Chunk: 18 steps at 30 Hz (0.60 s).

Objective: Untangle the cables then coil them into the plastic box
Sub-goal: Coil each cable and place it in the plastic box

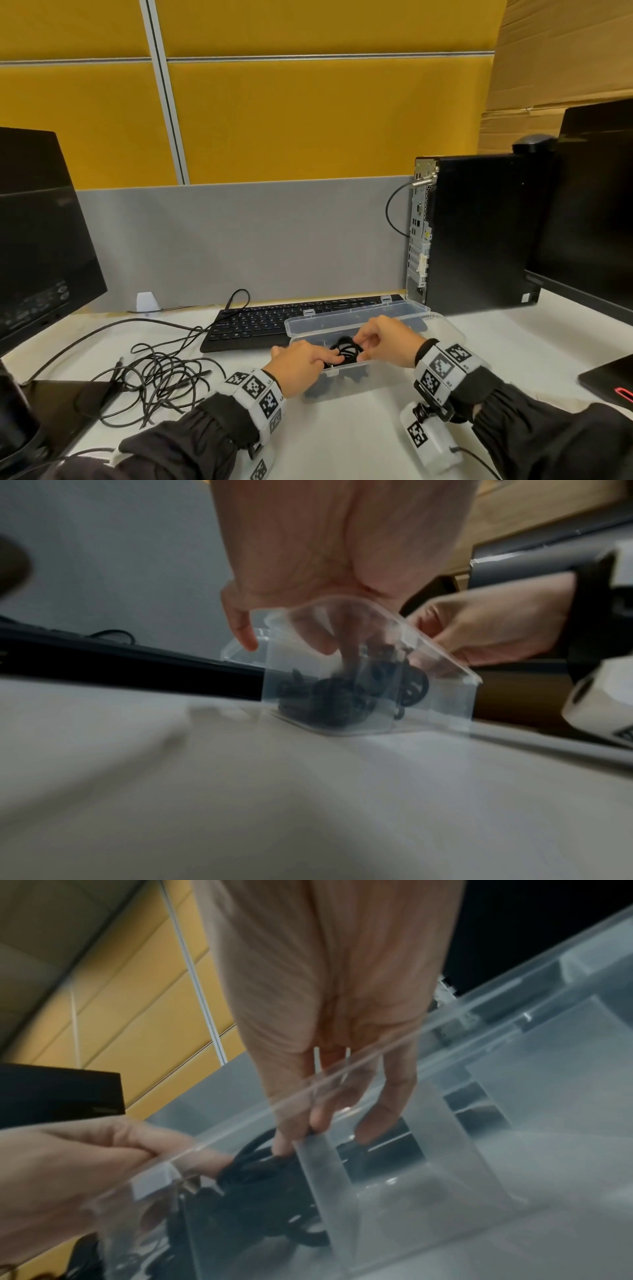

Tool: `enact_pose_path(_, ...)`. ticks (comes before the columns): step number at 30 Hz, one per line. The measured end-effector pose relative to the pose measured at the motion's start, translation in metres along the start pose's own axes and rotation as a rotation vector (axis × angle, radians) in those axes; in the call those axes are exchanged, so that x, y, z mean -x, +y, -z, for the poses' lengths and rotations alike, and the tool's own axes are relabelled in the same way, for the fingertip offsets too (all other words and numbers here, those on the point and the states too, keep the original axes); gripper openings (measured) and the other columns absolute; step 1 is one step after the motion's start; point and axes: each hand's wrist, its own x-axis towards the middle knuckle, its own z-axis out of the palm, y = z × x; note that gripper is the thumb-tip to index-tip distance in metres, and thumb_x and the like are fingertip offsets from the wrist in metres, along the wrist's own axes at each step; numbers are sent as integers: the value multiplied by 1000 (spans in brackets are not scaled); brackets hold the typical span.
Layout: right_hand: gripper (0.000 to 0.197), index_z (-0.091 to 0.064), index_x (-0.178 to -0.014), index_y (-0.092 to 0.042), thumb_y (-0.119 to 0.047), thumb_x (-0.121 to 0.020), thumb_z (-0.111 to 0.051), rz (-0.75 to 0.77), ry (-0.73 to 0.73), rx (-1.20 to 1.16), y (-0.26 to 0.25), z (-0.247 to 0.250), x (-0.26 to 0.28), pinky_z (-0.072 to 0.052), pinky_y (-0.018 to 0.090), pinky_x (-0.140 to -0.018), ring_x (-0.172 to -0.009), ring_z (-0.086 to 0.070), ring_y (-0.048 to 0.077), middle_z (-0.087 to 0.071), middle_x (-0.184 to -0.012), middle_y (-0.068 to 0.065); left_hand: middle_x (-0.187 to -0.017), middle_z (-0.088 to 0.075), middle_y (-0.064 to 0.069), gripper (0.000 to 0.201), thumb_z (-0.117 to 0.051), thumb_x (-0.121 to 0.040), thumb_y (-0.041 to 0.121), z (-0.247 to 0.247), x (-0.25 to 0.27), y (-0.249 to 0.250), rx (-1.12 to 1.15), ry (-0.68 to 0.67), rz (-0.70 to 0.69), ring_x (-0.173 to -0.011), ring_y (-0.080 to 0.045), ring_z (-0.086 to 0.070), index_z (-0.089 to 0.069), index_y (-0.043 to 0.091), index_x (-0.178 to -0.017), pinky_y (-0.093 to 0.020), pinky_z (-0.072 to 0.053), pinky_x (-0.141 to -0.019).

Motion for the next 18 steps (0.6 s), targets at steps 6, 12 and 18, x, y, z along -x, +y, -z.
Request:
enact_pose_path(6, 31, -66, -118, -11, -18, -89, -63, 25, -99, 103, -2, 4, -3, -36, 9, -64, -65, -47, 0, -65, -89, -1, -143, -43, 18, 51, -23, -98, 12, 1, 1, 3, -22, -28, 5, -128, -15, -36, -50, 42, -129, -40, -19, -102)
enact_pose_path(12, 30, -63, -122, -16, -21, -95, -51, 23, -280, 399, -25, 16, 1, -35, 6, -49, -52, -46, 2, -60, -73, -2, -143, -42, 16, 50, -23, -98, 14, 2, 2, 2, -21, -48, 0, -130, -16, -35, -49, 44, -129, -41, -19, -102)
enact_pose_path(18, 32, -63, -123, -15, -22, -93, -53, 22, -256, 518, -36, 20, 3, -46, 23, -75, -79, -53, 16, -68, -103, 7, -135, -53, 9, 42, -40, -92, 16, 14, 5, -7, 237, -76, -29, -124, -18, -49, -56, 35, -126, -39, -33, -109)
